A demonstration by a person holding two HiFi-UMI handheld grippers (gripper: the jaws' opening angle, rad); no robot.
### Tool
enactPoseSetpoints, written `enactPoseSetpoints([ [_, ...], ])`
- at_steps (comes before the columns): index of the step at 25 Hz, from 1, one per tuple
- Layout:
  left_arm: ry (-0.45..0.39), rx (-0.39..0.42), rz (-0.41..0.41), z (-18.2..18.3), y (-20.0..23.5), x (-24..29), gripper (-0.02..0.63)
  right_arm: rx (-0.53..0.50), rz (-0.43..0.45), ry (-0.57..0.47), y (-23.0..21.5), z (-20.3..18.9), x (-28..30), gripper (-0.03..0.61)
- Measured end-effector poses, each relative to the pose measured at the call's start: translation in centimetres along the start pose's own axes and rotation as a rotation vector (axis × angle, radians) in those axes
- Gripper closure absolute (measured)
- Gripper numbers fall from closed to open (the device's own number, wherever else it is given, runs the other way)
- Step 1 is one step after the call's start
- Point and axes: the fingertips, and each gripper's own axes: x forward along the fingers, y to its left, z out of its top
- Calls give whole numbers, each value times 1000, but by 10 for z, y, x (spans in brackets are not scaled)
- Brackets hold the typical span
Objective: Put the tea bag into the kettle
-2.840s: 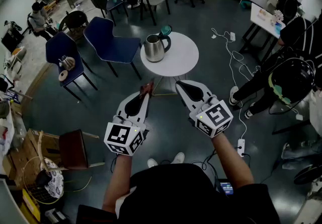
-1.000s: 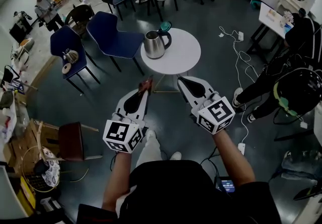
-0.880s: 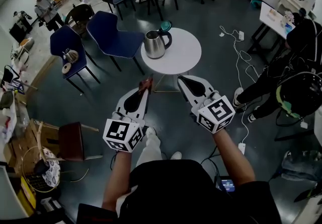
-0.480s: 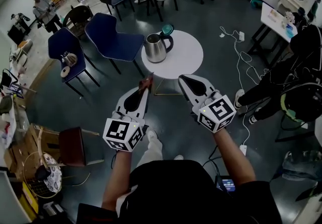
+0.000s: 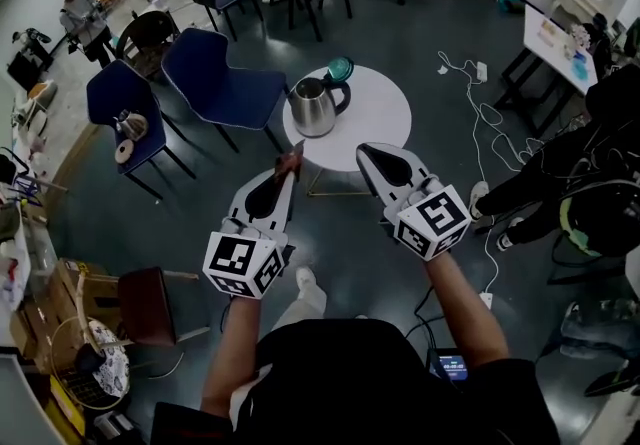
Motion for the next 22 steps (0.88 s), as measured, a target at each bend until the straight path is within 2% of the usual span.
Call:
enactPoseSetpoints([
  [13, 11, -31, -53, 11, 90, 59, 584, 9, -52, 27, -40, -1, 95, 560],
  [22, 20, -31, -93, 11, 149, 74, 584, 11, -106, 28, -46, -2, 152, 560],
])
